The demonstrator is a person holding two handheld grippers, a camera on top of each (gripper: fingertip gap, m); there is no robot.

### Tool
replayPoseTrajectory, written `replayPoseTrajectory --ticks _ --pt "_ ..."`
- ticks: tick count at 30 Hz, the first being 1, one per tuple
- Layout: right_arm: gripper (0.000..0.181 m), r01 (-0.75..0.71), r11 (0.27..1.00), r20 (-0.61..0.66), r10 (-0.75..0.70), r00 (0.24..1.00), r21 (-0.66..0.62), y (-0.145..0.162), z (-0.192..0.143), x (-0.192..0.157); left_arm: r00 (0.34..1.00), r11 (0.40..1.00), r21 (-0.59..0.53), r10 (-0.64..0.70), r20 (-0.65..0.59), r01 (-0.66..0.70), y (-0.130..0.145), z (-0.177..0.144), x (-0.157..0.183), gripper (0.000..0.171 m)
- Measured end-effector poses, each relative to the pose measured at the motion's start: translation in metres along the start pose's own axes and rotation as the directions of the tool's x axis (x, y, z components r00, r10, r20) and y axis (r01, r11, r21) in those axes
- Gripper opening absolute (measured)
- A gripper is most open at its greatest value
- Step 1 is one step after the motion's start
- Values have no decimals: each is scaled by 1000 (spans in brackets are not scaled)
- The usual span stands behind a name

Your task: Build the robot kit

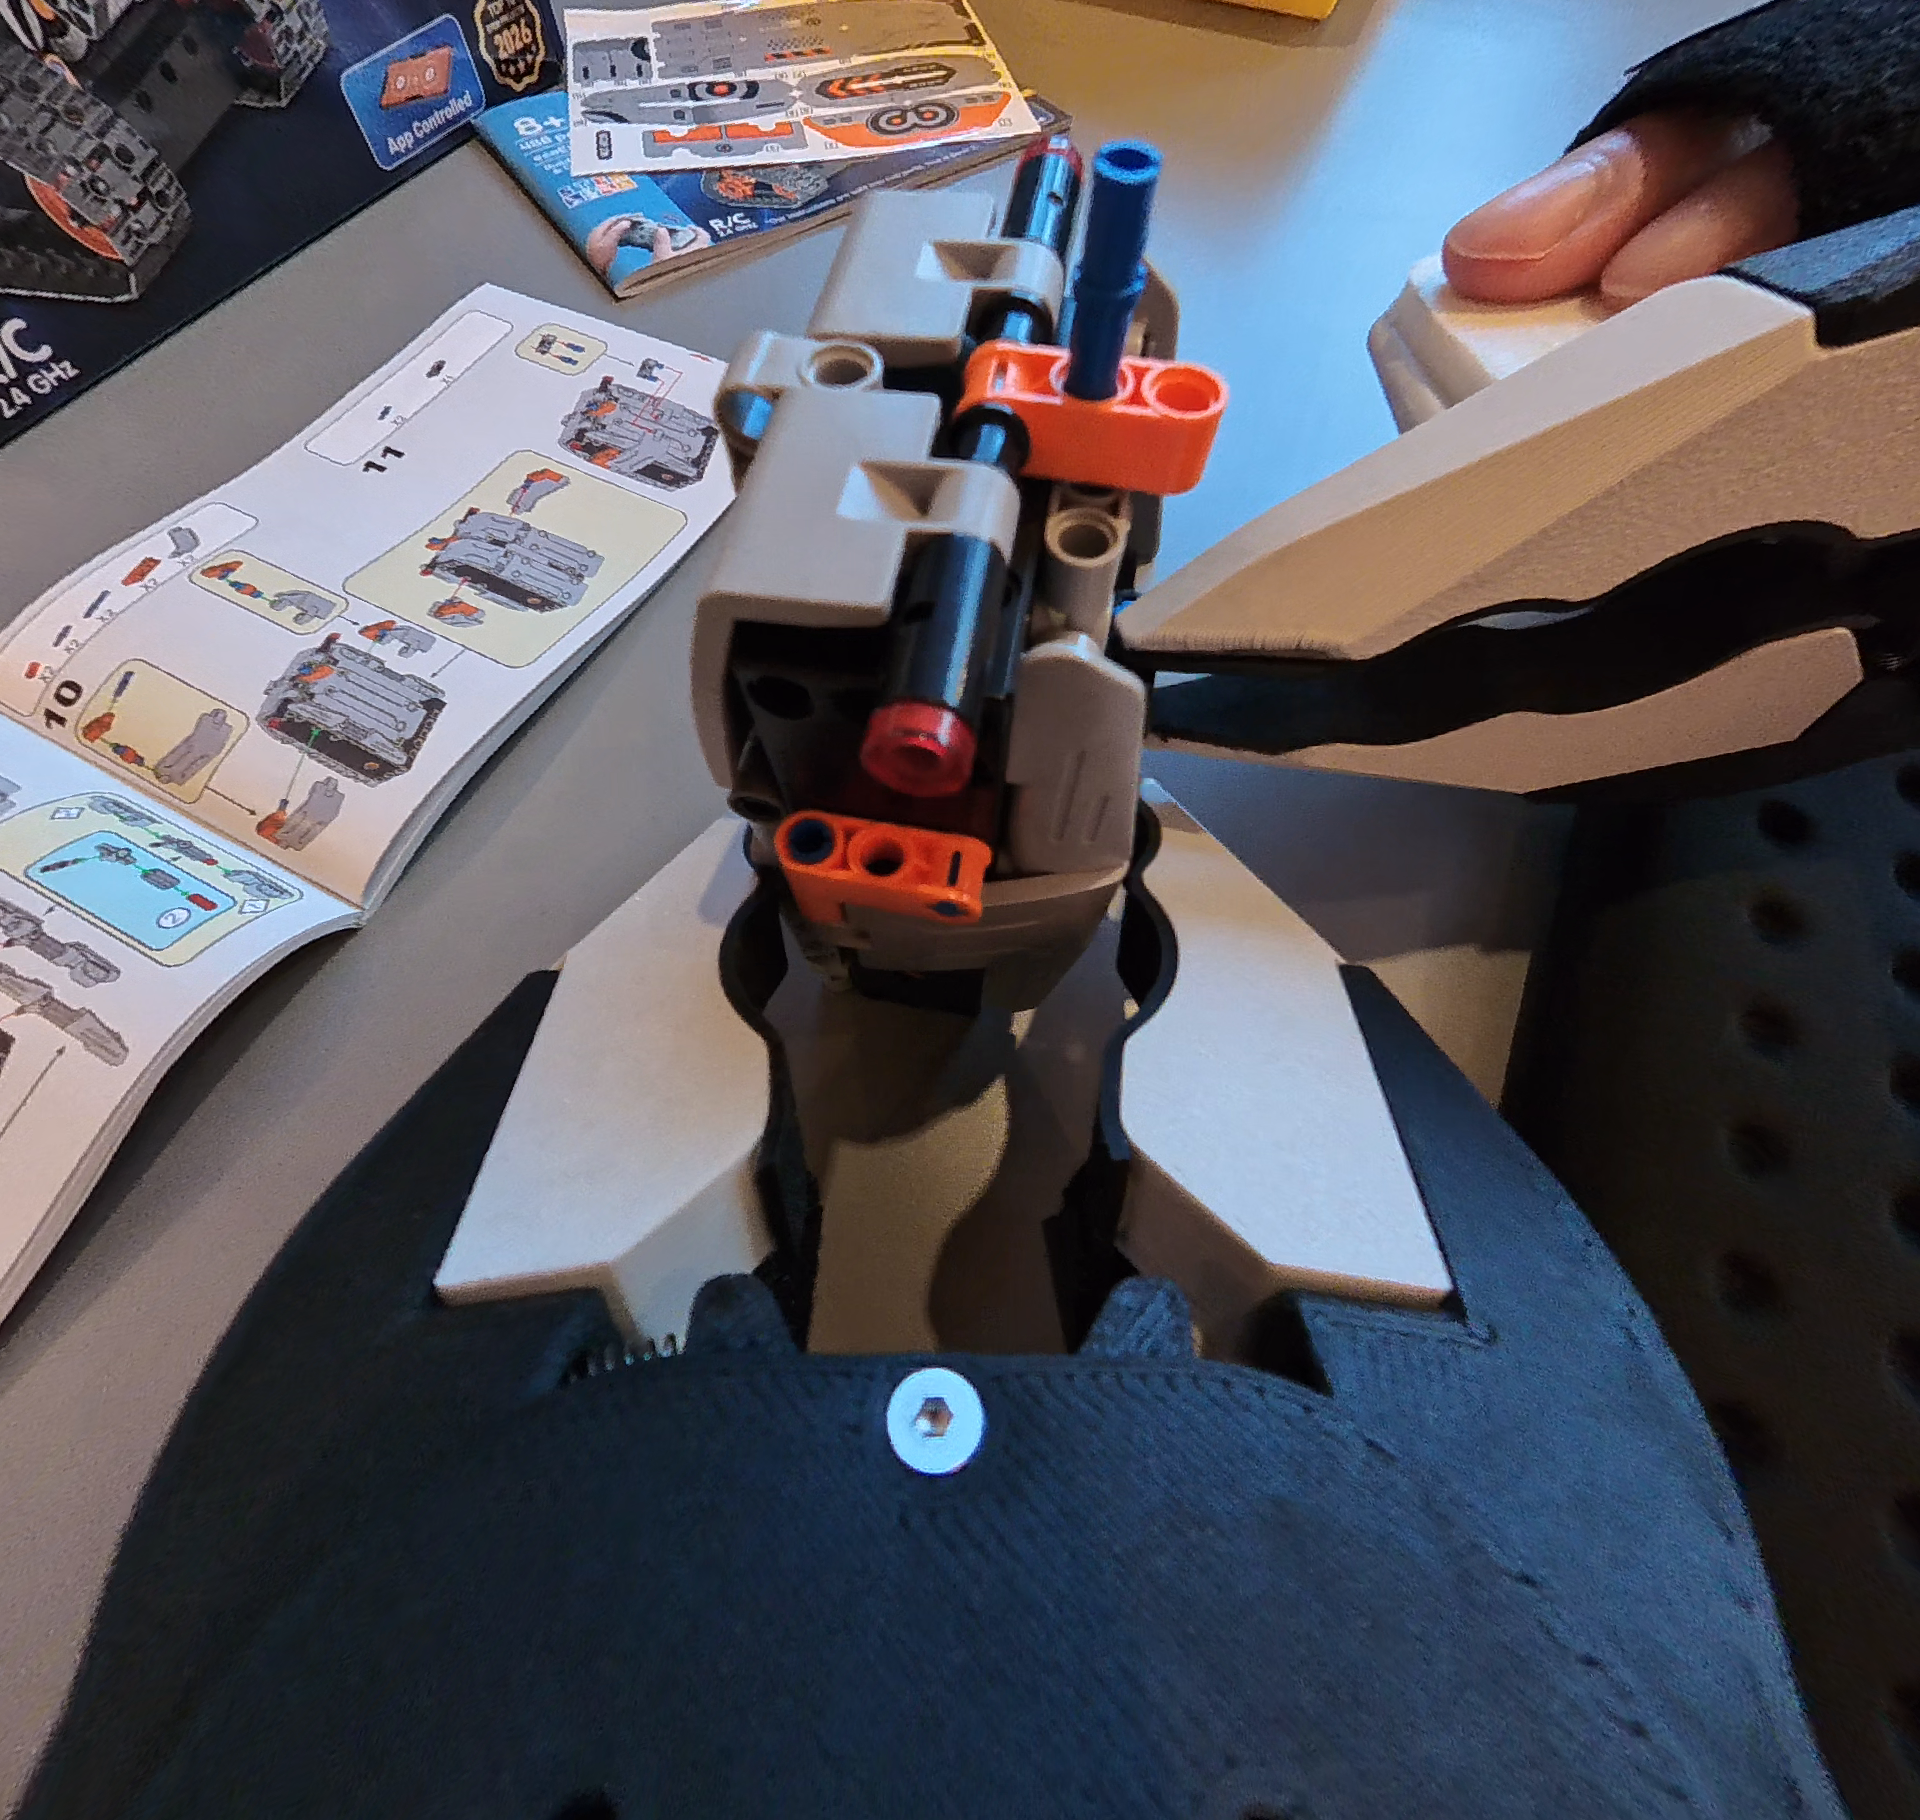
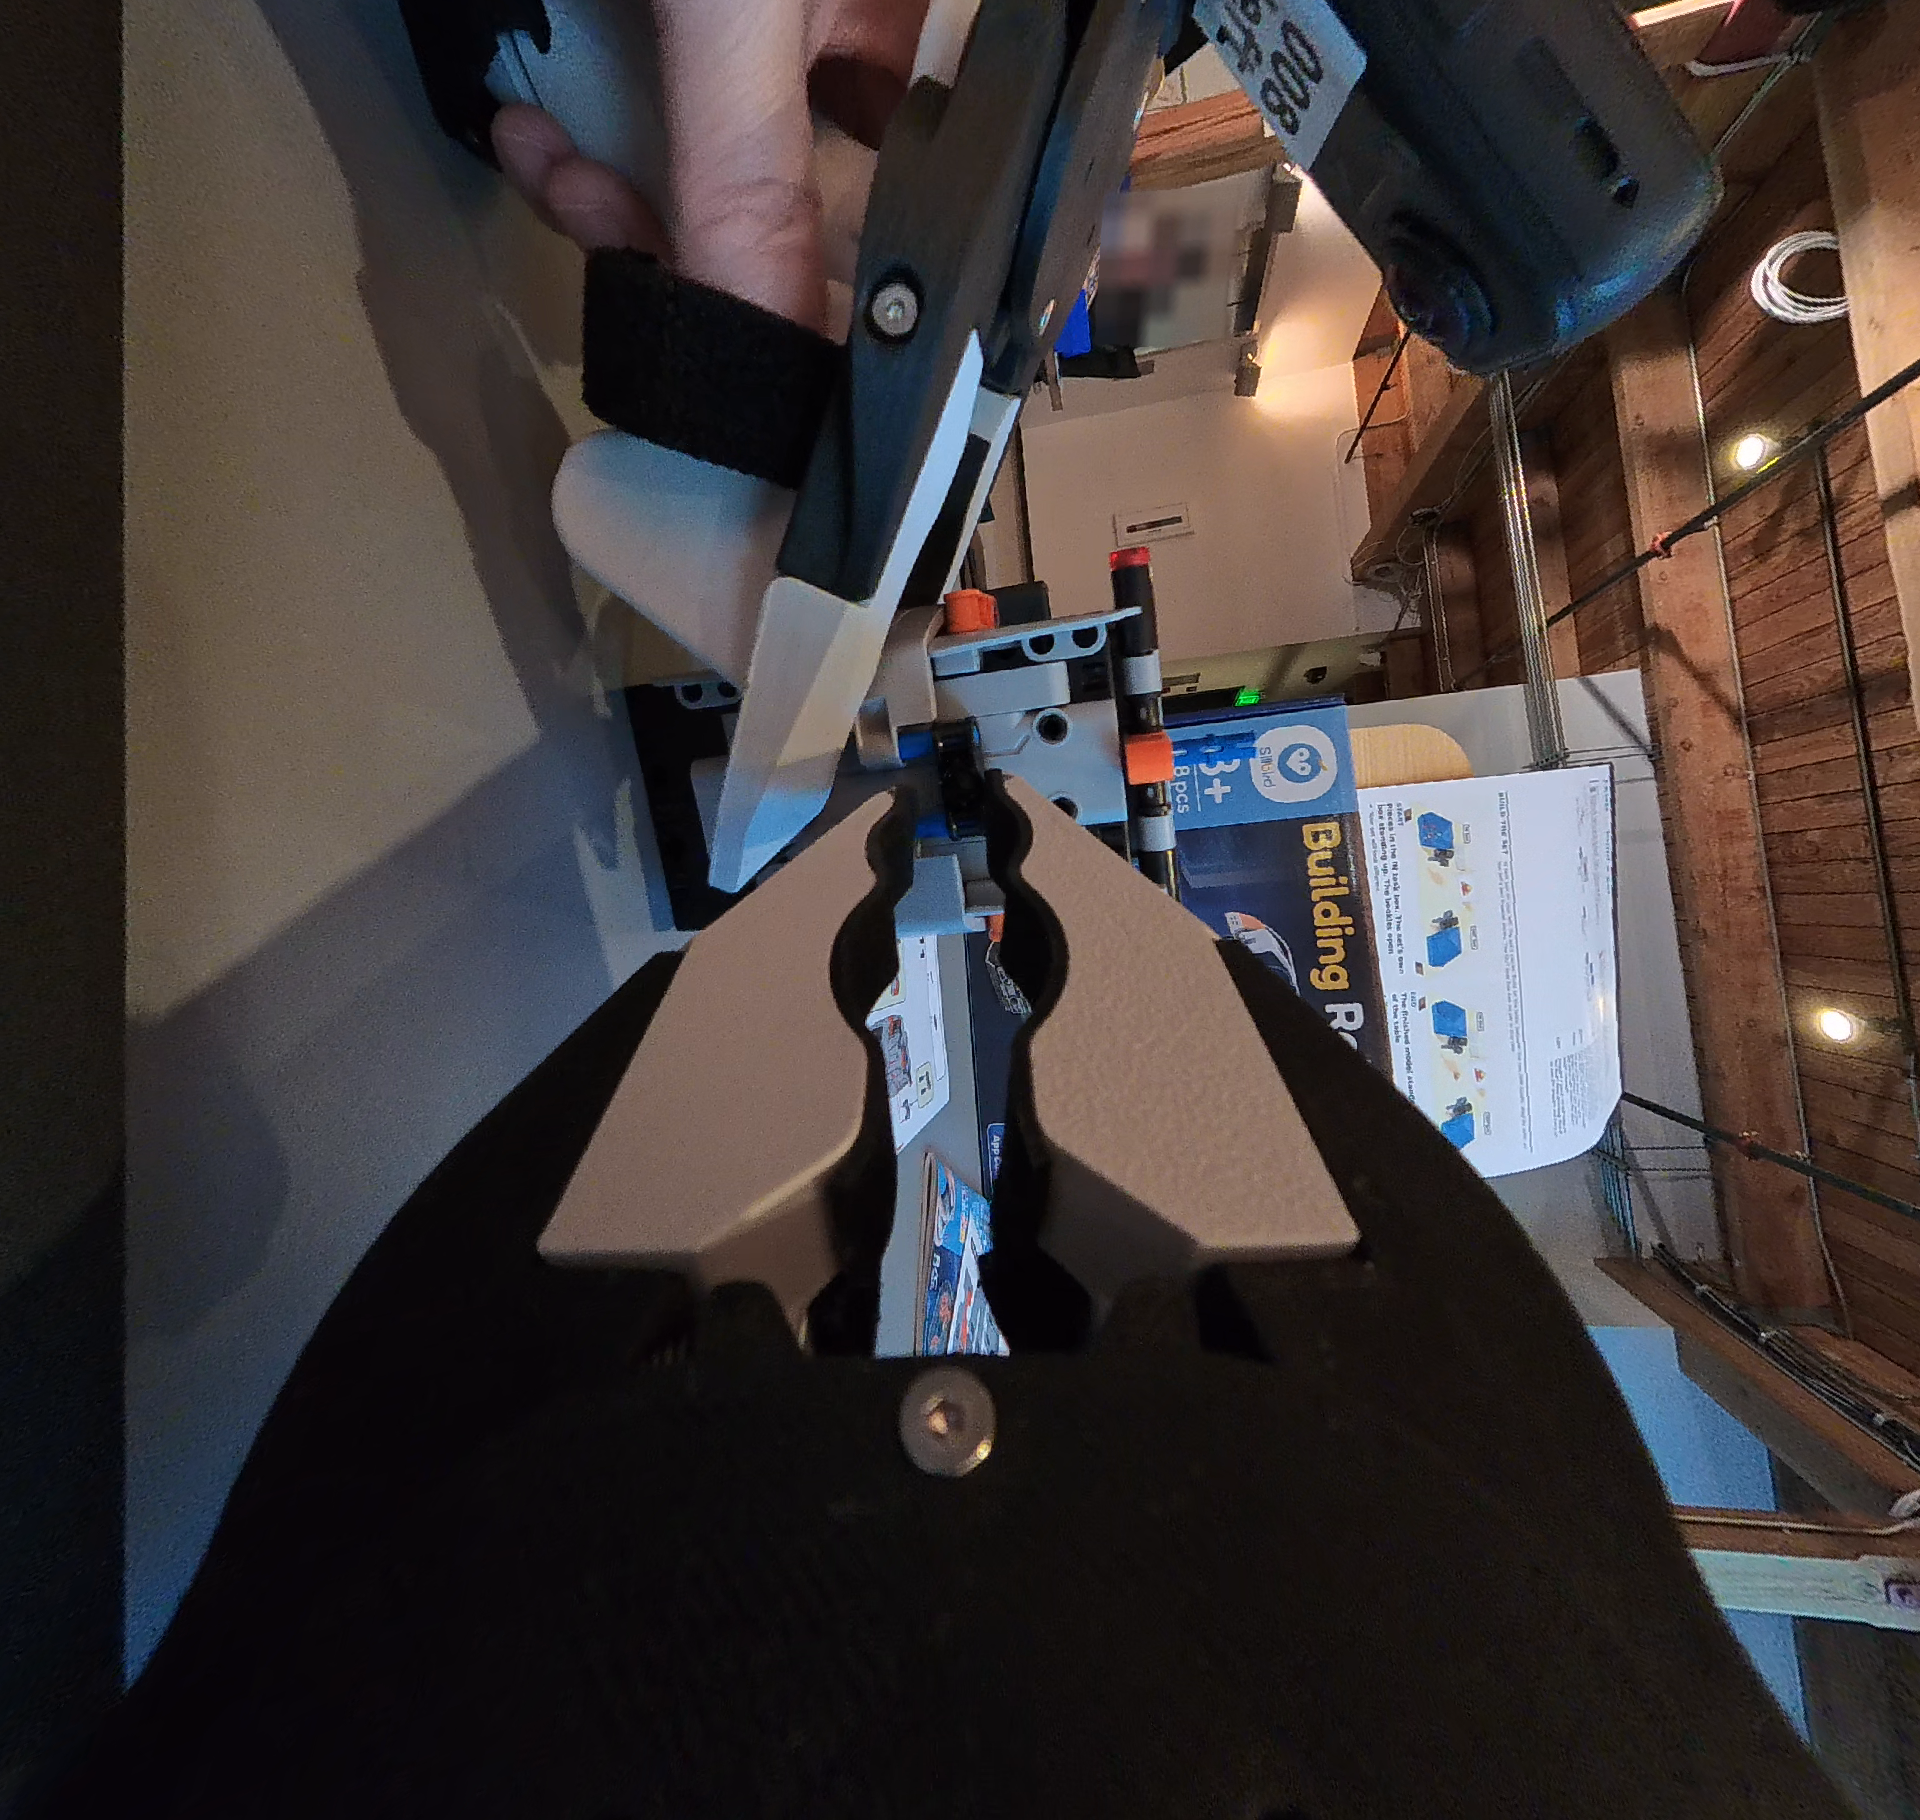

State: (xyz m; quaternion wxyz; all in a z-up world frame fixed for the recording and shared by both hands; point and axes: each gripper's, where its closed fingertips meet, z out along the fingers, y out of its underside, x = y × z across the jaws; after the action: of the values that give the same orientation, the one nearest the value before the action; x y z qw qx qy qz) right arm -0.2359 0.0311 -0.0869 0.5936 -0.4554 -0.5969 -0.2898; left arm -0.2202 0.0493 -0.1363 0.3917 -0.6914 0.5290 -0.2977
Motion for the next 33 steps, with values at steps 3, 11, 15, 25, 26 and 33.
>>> replayPoseTrajectory --ticks 3,11,15,25,26,33 --pt "14 3 1000 2 -3 1000 2 0 0 -1 1000 1000 25 -2 12 2 -3 -2 -2 61" --pt "16 0 1000 3 0 1000 10 -1 -1 -2 1000 999 46 -15 2 15 -6 -4 -1 58" --pt "18 -5 1000 2 5 1000 13 -2 -1 -2 1000 999 48 -21 -3 21 -6 -4 -1 58" --pt "14 -46 998 -2 46 999 35 -4 -4 3 1000 998 51 -24 -9 24 -6 -5 -1 58" --pt "12 -45 999 7 45 999 31 -3 -3 1 1000 998 51 -23 -8 24 -6 -5 -1 58" --pt "7 -102 994 103 96 990 45 -3 -2 -3 1000 998 59 -23 -1 23 -7 -6 0 58"
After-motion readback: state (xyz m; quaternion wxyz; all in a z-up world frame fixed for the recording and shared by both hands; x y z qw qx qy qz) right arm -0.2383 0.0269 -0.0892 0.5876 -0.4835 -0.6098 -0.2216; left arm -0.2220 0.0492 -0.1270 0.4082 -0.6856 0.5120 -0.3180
